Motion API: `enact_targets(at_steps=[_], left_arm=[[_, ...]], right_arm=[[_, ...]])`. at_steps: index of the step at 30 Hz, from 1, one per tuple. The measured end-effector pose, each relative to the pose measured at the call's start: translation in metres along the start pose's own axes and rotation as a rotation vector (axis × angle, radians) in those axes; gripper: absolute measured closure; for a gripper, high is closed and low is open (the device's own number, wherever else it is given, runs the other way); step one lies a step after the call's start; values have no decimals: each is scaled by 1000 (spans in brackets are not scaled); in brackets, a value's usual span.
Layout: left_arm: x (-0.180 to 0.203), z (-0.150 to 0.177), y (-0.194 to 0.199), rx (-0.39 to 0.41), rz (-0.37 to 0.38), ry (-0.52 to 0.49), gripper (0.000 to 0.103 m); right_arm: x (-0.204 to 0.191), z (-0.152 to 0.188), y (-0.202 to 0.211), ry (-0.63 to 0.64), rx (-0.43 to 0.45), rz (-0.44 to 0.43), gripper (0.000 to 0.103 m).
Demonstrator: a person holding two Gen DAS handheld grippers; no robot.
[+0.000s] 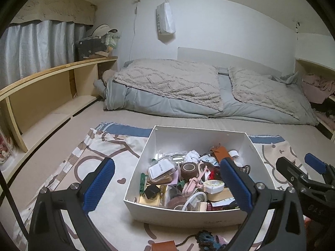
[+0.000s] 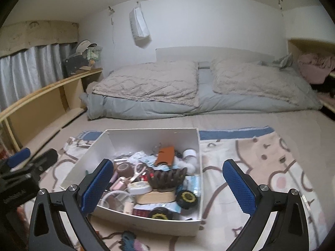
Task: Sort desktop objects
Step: 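Raise both open grippers away from the box, then pull both open grippers back and swing them past the box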
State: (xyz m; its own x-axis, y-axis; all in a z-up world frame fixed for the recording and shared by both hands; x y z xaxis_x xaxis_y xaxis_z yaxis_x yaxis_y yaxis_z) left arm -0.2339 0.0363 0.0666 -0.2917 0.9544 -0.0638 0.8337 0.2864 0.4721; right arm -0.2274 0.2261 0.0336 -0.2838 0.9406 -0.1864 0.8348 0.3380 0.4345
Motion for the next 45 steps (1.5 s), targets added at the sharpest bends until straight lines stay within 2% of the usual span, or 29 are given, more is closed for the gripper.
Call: enact_targets(at_steps=[10,20,34,45], left_arm=[[-3,1,13,20,12,-8,2],[-1,4,31,93,43,-85,2],[-18,1,42,89,53,-33,1],[-36,7,55,110,23,15,1]], right_arm=[[6,2,12,2,13,11,0],[13,-1,22,-12,37,21,0],[6,-4,48,22,89,11,0],[-2,13,62,56,125,0,0]])
Point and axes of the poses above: each gripper's, at about its wrist camera, not at the fingertips, and y roughly against the way its jaws point, x to its right, z to its underside, the point moved 1 cm from there along -y, roughly the way its jaws point, and after that the axes turned 13 degrees about -z, right-handed, at the moved point
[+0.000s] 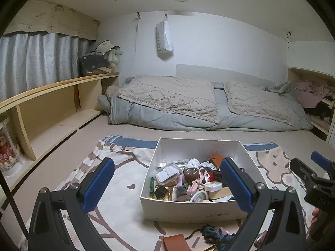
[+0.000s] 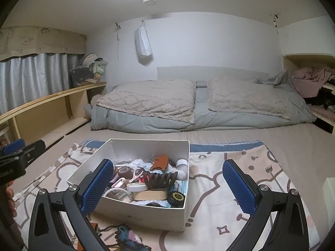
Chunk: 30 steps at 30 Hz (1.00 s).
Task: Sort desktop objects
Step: 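Pull both open grippers back and swing them past the box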
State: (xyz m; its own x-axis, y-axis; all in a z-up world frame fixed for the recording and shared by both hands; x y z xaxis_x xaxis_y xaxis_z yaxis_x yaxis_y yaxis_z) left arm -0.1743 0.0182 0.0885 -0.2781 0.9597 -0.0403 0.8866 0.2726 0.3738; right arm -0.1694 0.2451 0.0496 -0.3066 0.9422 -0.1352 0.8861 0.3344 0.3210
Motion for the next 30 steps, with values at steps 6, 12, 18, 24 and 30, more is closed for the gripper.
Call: enact_targets(at_steps=[6,12,18,24,30], left_arm=[[-10,7,5,4,-9,11,1],[-21,14,9,-4,-18,35,1],[-28,22,12,-20,-34,47,1],[-37,30,13,-46,-58,52,1],[-53,43,13,-79,-103,64,1]], right_arm=[[-1,11,4,1,-9,3,0],[0,24,8,-5,-31,9,0],[1,35,9,-19,-58,5,0],[1,42,9,-23,-83,7,0],[5,49,9,-37,-102,10,0]])
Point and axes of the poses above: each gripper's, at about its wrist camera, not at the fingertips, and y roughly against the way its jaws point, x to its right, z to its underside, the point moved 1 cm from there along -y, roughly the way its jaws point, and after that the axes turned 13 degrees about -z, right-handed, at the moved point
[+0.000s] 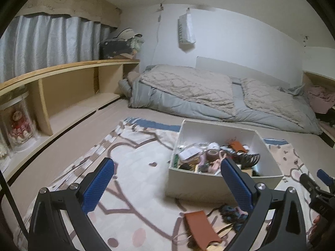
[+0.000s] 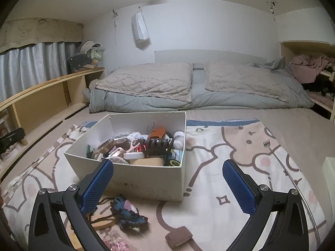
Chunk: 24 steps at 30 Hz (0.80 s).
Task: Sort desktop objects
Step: 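Pull both open grippers back and swing them past the box, then lower the left gripper toward the green clothespin while the right gripper nears the brown bandage roll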
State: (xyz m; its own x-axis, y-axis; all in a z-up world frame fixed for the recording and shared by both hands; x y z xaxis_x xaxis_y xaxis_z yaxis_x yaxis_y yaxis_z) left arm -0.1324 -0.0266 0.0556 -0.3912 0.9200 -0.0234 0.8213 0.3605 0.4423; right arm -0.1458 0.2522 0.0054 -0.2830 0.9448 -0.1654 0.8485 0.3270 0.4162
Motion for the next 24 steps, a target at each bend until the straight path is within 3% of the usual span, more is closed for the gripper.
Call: enact_targets(at_steps=[10,18,24], left_arm=[[-26,26,-10,-99,-99,43,1],[-35,57,-21,-207,-130,47,1],[-43,72,-24,-245,-162,53,1]], right_arm=[[9,15,-7,-48,-61,6,0],[19,29,-16,-81,-125,27,0],[27,41,-29,-92,-193,61,0]])
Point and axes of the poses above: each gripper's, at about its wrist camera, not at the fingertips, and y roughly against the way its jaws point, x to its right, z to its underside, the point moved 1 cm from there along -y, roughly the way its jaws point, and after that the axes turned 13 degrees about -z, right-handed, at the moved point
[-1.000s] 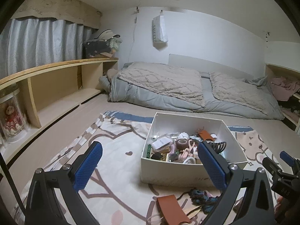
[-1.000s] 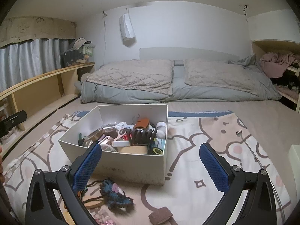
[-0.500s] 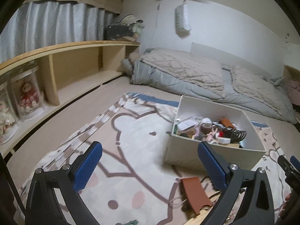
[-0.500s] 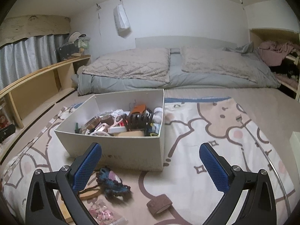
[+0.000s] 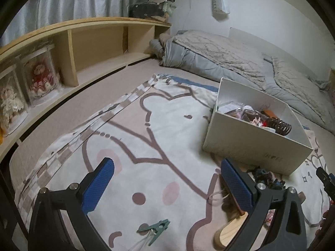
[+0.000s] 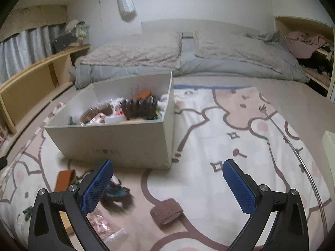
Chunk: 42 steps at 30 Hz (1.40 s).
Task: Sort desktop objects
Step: 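Lower the left gripper toward the green clothespin while the right gripper nears the brown bandage roll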
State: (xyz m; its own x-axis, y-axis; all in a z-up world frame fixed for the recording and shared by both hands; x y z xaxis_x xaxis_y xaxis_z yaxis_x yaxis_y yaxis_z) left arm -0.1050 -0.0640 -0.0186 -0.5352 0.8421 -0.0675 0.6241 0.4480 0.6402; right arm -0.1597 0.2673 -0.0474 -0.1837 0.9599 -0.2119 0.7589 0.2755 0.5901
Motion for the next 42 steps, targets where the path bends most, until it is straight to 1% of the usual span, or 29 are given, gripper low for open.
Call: enact_targets(at_steps=[3,9,13,18,21,25,32,35,42], left_arm=[[-4,7,-4,-26,-14,2,1],[-14,20,-12,-101,-11,39,1],[-16,26,-13,-127,-11,45,1],[-16,35,-16,-164,-26,51,1],[-11,42,-17,-177,-44,35,1],[-5,53,-17,-192,-64,4,1],[-1,72,-25,-259,-117,-35,1],[-1,77,-28,-287,-111,-33,1],[2,81,-27,-295,-101,-45,1]], right_arm=[[7,5,-7,-17,-37,14,0],[23,13,-18,-93,-100,30,0],[33,19,-24,-133,-141,46,0],[41,28,-32,-162,-196,64,0],[44,31,-36,-177,-223,74,0],[47,33,-37,-198,-237,90,0],[46,37,-37,-200,-260,89,0],[47,38,-32,-204,-258,95,0],[56,44,-19,-243,-255,97,0]])
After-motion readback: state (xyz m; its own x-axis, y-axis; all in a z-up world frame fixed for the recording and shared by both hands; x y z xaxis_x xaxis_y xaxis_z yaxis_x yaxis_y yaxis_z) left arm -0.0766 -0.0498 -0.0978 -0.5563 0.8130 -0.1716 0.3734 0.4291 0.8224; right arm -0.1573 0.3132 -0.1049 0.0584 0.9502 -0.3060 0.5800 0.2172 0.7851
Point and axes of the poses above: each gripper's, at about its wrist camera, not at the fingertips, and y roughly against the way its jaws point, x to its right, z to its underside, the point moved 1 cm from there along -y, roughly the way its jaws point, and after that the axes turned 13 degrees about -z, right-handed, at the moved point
